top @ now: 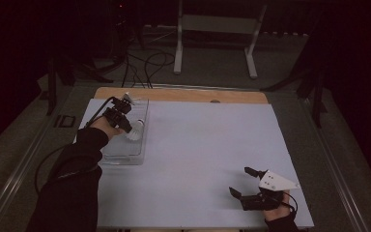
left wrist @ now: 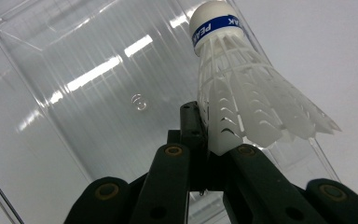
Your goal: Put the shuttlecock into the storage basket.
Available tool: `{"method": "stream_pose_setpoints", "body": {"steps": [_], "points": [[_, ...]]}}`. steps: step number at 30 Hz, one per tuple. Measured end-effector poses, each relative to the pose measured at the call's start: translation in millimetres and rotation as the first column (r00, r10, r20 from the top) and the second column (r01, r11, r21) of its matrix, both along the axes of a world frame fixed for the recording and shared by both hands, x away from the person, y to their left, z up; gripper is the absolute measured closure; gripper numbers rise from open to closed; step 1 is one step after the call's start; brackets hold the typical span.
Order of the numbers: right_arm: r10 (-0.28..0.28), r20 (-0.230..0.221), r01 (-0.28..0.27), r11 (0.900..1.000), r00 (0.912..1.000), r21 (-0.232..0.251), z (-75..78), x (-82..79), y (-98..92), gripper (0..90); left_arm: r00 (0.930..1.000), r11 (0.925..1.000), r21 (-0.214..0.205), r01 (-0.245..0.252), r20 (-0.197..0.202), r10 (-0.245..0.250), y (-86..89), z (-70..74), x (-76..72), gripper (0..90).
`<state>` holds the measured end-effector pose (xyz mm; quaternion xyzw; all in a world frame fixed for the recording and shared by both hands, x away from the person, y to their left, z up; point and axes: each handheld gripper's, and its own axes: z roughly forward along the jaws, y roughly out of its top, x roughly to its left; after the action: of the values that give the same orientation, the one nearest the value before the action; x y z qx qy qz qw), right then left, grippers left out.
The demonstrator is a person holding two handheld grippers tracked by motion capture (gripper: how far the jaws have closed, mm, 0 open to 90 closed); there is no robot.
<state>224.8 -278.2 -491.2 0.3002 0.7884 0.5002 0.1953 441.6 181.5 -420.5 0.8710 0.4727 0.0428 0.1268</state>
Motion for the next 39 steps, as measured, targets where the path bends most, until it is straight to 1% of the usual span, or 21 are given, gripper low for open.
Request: {"method": "stream_pose_setpoints", "body": {"steps": [3,5,6,14,15,17,18,19,21,22,24,25,26,27,28,32,34,36,37,38,39], "points": [[0.000,0.000,0.000,1.0000,1.0000,-0.001,0.1,-0.1,0.1,10.4,0.9999,1.0000,0.001,0.002,-0.014,-0.002,-1.3,-1.3,0.2,89.4],[0.000,0.000,0.000,1.0000,1.0000,0.000,0.1,-0.1,0.1,10.4,0.9998,1.0000,-0.001,0.005,-0.019,-0.005,-1.4,-1.6,0.3,86.7],[-0.001,-0.001,0.001,1.0000,1.0000,0.000,0.1,-0.1,0.0,10.4,0.9997,0.9999,0.011,0.003,-0.024,-0.002,-2.6,-1.5,-0.2,85.8],[-0.002,0.001,0.002,1.0000,1.0000,-0.002,0.2,-0.2,0.1,10.4,0.9992,1.0000,0.005,0.005,-0.040,-0.004,-3.2,-1.9,-1.0,80.5],[-0.002,0.000,0.002,1.0000,1.0000,-0.001,0.2,-0.2,0.1,10.4,0.9988,1.0000,0.004,0.009,-0.048,-0.009,-3.3,-2.2,-1.1,77.7],[-0.002,0.000,0.002,1.0000,1.0000,-0.002,0.2,-0.2,0.0,10.4,0.9989,1.0000,0.005,0.007,-0.046,-0.007,-3.7,-2.2,-1.6,71.2],[-0.002,-0.001,0.002,1.0000,1.0000,-0.002,0.2,-0.1,-0.1,10.4,0.9996,1.0000,0.000,-0.003,-0.028,0.003,-3.3,-0.1,-1.4,61.9],[-0.002,-0.001,0.002,1.0000,1.0000,-0.002,0.2,-0.1,0.0,10.4,0.9999,1.0000,-0.007,-0.004,-0.016,0.003,-3.1,1.5,-1.5,55.2],[-0.003,0.000,0.003,1.0000,1.0000,-0.002,0.2,-0.1,-0.1,10.4,0.9998,0.9998,0.005,-0.020,0.002,0.020,-4.2,4.3,-1.6,44.7],[-0.003,-0.001,0.003,1.0000,1.0000,-0.001,0.2,0.0,0.0,10.4,0.9998,0.9998,0.001,-0.020,0.002,0.020,-4.8,5.3,-1.7,33.8],[-0.004,-0.003,0.004,1.0000,1.0000,-0.003,0.1,-0.1,0.2,10.4,0.9998,0.9998,-0.003,-0.018,0.006,0.018,-6.1,8.2,-1.9,23.1],[-0.003,-0.003,0.003,1.0000,1.0000,-0.003,0.1,-0.1,0.2,10.4,0.9999,0.9994,-0.031,-0.016,0.002,0.016,-6.9,9.7,-2.3,15.1],[-0.004,-0.003,0.004,1.0000,1.0000,-0.004,0.0,0.0,0.3,10.4,0.9999,0.9992,-0.037,-0.014,-0.001,0.014,-6.8,10.8,-2.1,10.9],[-0.005,-0.003,0.005,1.0000,1.0000,-0.004,-0.1,0.0,0.4,10.5,1.0000,0.9991,-0.042,-0.006,-0.001,0.006,-7.8,12.5,-2.1,9.7],[-0.004,-0.003,0.004,1.0000,1.0000,-0.004,0.0,0.0,0.4,10.4,1.0000,0.9989,-0.046,-0.006,-0.001,0.006,-8.1,13.1,-2.1,4.2],[-0.004,-0.002,0.004,1.0000,1.0000,-0.002,0.2,0.0,0.0,10.4,0.9999,0.9980,-0.062,-0.007,0.013,0.008,-10.7,16.8,-2.5,1.0],[-0.005,-0.003,0.005,1.0000,1.0000,-0.003,0.1,0.0,0.0,10.4,0.9999,0.9980,-0.063,0.006,0.013,-0.005,-12.0,18.2,-3.2,0.8],[-0.004,0.000,0.004,1.0000,1.0000,-0.003,0.2,-0.1,0.1,10.4,0.9995,0.9983,-0.056,0.017,0.027,-0.016,-13.9,19.2,-4.6,0.5],[-0.003,0.000,0.003,1.0000,1.0000,-0.003,0.2,-0.1,0.1,10.4,0.9993,0.9977,-0.063,0.027,0.027,-0.025,-14.9,19.8,-5.4,0.5],[-0.003,0.000,0.003,1.0000,1.0000,-0.003,0.1,0.0,0.2,10.4,0.9990,0.9973,-0.066,0.031,0.033,-0.029,-15.7,19.9,-6.1,0.5],[-0.004,-0.003,0.004,1.0000,1.0000,-0.003,0.1,-0.2,0.2,10.4,0.9981,0.9977,-0.054,0.041,0.048,-0.038,-17.1,20.1,-7.2,0.5]]}}
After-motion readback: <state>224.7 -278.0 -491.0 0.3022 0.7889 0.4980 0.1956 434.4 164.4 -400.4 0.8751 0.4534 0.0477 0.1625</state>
